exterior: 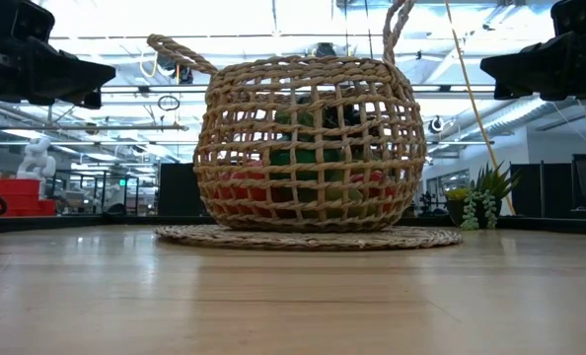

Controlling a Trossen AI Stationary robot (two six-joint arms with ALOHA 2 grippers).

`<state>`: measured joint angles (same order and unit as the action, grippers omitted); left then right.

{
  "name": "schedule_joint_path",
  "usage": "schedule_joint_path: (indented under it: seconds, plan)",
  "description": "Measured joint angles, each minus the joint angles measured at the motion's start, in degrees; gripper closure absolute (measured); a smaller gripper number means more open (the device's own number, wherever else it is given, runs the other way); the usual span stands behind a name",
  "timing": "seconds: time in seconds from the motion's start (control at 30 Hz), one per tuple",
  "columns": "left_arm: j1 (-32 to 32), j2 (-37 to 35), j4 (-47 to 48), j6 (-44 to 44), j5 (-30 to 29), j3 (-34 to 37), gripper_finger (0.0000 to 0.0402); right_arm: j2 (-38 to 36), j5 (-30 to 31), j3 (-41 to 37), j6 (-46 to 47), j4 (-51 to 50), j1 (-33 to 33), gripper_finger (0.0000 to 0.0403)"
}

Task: Build produce basket
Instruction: Return to Home Position

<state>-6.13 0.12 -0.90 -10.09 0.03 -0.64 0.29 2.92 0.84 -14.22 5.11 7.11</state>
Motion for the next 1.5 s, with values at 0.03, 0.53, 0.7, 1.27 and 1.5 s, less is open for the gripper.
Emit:
schedule_joint_path:
  seconds: [0.03,0.53,0.7,1.27,1.5]
  plan:
    - [0.0,0.02,0.06,-0.04,-0.02,0.0,0.0398,-0.02,0.0,0.0,0.0,0.08,0.0,0.0403]
    - [0.0,0.24,-0.07,-0.01,-0.33,0.0,0.0371,-0.02,0.0,0.01,0.0,0.21,0.0,0.0403]
    - [0.0,0.24,-0.11,0.09,-0.43,0.0,0.0376,-0.02,0.0,0.02,0.0,0.24,0.0,0.0403]
    - [0.0,0.24,-0.22,0.09,-0.43,0.02,0.0391,-0.02,0.0,0.02,0.02,0.22,0.0,0.0403]
    - [0.0,0.24,-0.22,0.07,-0.43,0.02,0.0399,-0.02,0.0,0.02,0.0,0.23,0.0,0.0403]
